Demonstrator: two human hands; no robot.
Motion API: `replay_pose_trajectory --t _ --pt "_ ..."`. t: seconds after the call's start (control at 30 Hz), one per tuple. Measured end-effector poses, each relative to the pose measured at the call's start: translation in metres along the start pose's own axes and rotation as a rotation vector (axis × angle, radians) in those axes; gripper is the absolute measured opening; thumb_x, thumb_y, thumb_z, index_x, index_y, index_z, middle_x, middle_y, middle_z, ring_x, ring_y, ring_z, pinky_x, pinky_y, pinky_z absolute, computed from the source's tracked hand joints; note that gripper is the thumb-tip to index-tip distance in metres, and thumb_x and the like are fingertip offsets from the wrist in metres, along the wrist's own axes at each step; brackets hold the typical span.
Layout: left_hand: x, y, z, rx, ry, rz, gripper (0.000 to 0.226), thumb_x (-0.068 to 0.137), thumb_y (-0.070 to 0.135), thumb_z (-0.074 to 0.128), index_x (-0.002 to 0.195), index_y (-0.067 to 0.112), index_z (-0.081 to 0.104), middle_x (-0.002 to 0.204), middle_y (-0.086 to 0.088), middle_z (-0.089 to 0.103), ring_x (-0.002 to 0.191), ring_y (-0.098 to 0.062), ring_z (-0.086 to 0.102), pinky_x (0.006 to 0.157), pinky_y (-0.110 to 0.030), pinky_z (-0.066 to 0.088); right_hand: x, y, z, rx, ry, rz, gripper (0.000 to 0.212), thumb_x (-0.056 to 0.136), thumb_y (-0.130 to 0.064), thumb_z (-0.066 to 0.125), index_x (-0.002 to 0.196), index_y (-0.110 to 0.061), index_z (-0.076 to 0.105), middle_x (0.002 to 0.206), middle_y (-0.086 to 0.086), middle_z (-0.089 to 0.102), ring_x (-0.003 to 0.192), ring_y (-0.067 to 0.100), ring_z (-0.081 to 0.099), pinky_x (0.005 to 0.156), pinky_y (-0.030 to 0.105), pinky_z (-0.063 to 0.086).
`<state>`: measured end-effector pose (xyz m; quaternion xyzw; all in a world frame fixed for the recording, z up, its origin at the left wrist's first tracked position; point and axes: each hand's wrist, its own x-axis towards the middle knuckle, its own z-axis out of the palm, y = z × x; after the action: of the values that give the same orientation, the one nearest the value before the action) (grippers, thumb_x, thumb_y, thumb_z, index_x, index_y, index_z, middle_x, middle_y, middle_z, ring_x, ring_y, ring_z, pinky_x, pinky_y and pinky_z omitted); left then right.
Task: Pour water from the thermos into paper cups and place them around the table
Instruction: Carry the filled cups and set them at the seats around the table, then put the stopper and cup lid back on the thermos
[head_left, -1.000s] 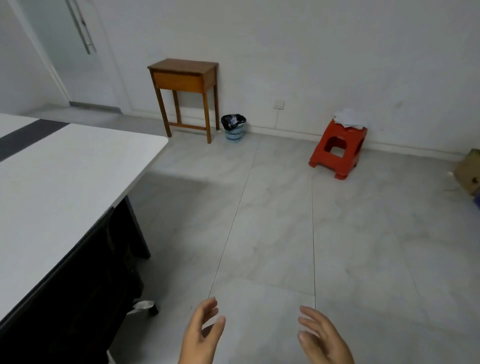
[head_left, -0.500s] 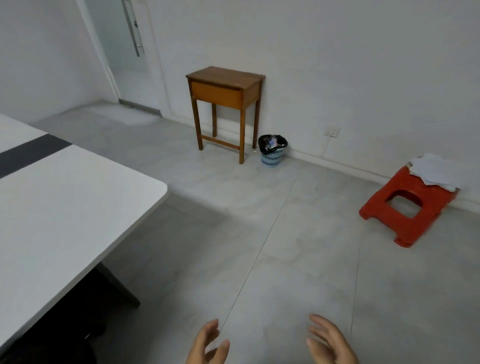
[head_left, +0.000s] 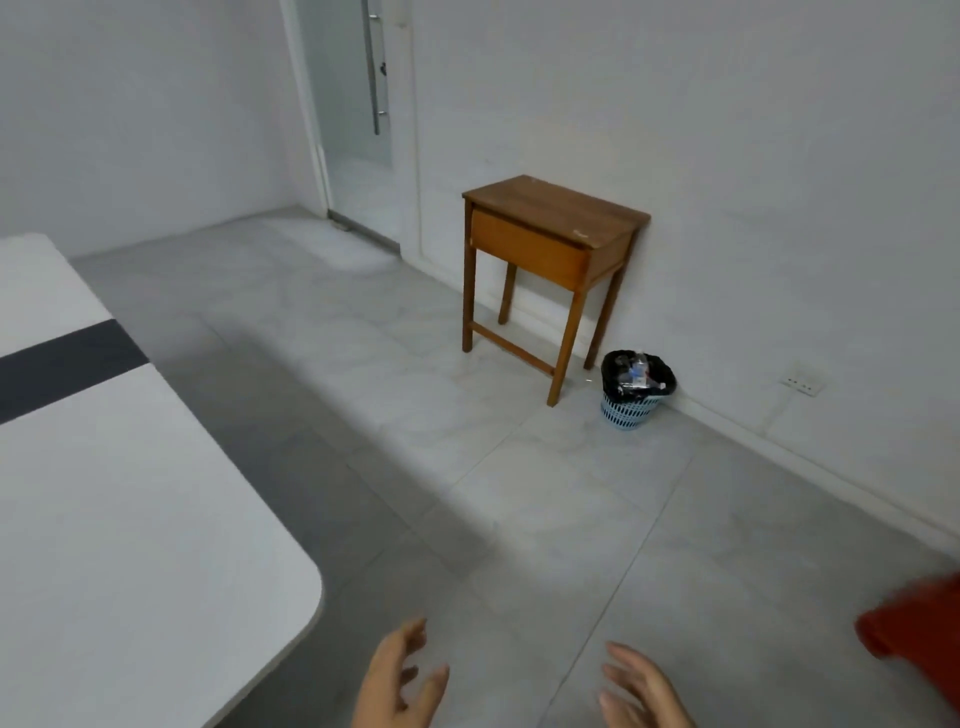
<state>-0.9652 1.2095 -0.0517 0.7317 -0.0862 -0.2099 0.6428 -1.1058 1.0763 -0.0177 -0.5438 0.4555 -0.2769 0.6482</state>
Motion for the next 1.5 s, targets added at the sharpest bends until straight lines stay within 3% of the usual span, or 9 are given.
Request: replay_pose_trajectory --t 0.1,0.2,0.37,0.47,0.57,0.67,0.83,1.03,1.5 --pt "0.071 0.022 0.020 0.019 -0.008 0.010 0.041 0.072 -0.010 0.066 0.100 0.017 0.055 0.101 -0.001 0.060 0.085 0.016 0.057 0.068 -0.003 0.045 0.069 -0.030 0.021 -0.048 0.008 -0.006 0.034 0.072 0.022 0.055 0.096 -0.002 0.059 0.092 0.015 0.062 0.076 -0.010 0.062 0.068 0.003 0.044" --pt "0.141 0.027 0.044 0.084 -0.018 0.031 0.038 0.074 -0.010 0.065 0.102 0.014 0.057 0.102 -0.003 0.061 0.094 -0.006 0.059 0.071 -0.016 0.044 0.137 -0.055 0.052 -0.149 -0.032 -0.071 0.031 0.071 0.023 0.056 0.093 0.002 0.059 0.085 0.019 0.062 0.070 -0.013 0.060 0.065 0.001 0.043" --pt "0.249 0.023 0.070 0.064 0.111 -0.079 0.039 0.072 -0.013 0.065 0.098 0.015 0.057 0.099 -0.010 0.062 0.090 -0.005 0.062 0.076 -0.029 0.044 0.264 -0.079 0.103 -0.261 -0.099 -0.026 0.019 0.078 0.021 0.048 0.090 0.008 0.056 0.094 0.030 0.054 0.090 0.033 0.055 0.060 0.004 0.044" --pt "0.307 0.028 0.078 0.016 0.276 -0.141 0.039 0.071 -0.017 0.063 0.099 0.010 0.056 0.093 -0.015 0.062 0.091 -0.022 0.063 0.072 -0.022 0.049 0.347 -0.099 0.141 -0.325 -0.283 -0.005 0.019 0.082 0.018 0.047 0.096 0.008 0.055 0.104 0.031 0.053 0.096 0.031 0.055 0.067 0.013 0.047" --pt "0.363 0.045 0.078 -0.070 0.426 -0.165 0.040 0.071 -0.020 0.062 0.097 0.011 0.067 0.076 0.013 0.070 0.069 0.011 0.063 0.059 0.001 0.044 0.417 -0.125 0.202 -0.380 -0.463 -0.118 0.025 0.072 0.019 0.058 0.091 0.003 0.061 0.091 0.028 0.061 0.073 -0.004 0.061 0.065 0.004 0.044" --pt "0.412 0.063 0.067 -0.121 0.555 -0.175 0.038 0.072 -0.021 0.059 0.105 -0.002 0.061 0.088 -0.008 0.066 0.063 0.019 0.058 0.058 0.003 0.043 0.473 -0.149 0.279 -0.393 -0.687 -0.139 0.028 0.073 0.014 0.061 0.093 -0.006 0.062 0.093 0.019 0.064 0.074 -0.011 0.060 0.063 0.000 0.042" --pt "0.494 0.070 0.026 -0.200 0.764 -0.213 0.039 0.073 -0.024 0.056 0.108 -0.008 0.054 0.101 -0.019 0.057 0.060 0.019 0.057 0.061 0.004 0.041 0.527 -0.152 0.417 -0.430 -0.978 -0.186 0.034 0.076 0.011 0.059 0.098 -0.016 0.057 0.101 0.009 0.062 0.083 -0.014 0.058 0.069 0.002 0.043" --pt "0.599 0.085 -0.071 -0.181 0.906 -0.253 0.039 0.071 -0.021 0.061 0.107 -0.007 0.056 0.099 -0.019 0.059 0.062 0.021 0.057 0.059 0.005 0.041 0.561 -0.138 0.564 -0.499 -0.987 -0.139 0.033 0.069 0.018 0.062 0.097 0.001 0.059 0.096 0.027 0.063 0.070 -0.014 0.060 0.059 0.001 0.044" --pt "0.796 0.110 -0.260 -0.297 1.288 -0.303 0.038 0.073 -0.017 0.061 0.108 -0.002 0.057 0.105 -0.018 0.060 0.070 0.009 0.063 0.062 0.002 0.044 0.619 -0.153 0.912 -0.558 -1.292 -0.172 0.034 0.070 0.023 0.056 0.097 0.001 0.057 0.093 0.022 0.061 0.067 -0.016 0.059 0.059 0.000 0.043"
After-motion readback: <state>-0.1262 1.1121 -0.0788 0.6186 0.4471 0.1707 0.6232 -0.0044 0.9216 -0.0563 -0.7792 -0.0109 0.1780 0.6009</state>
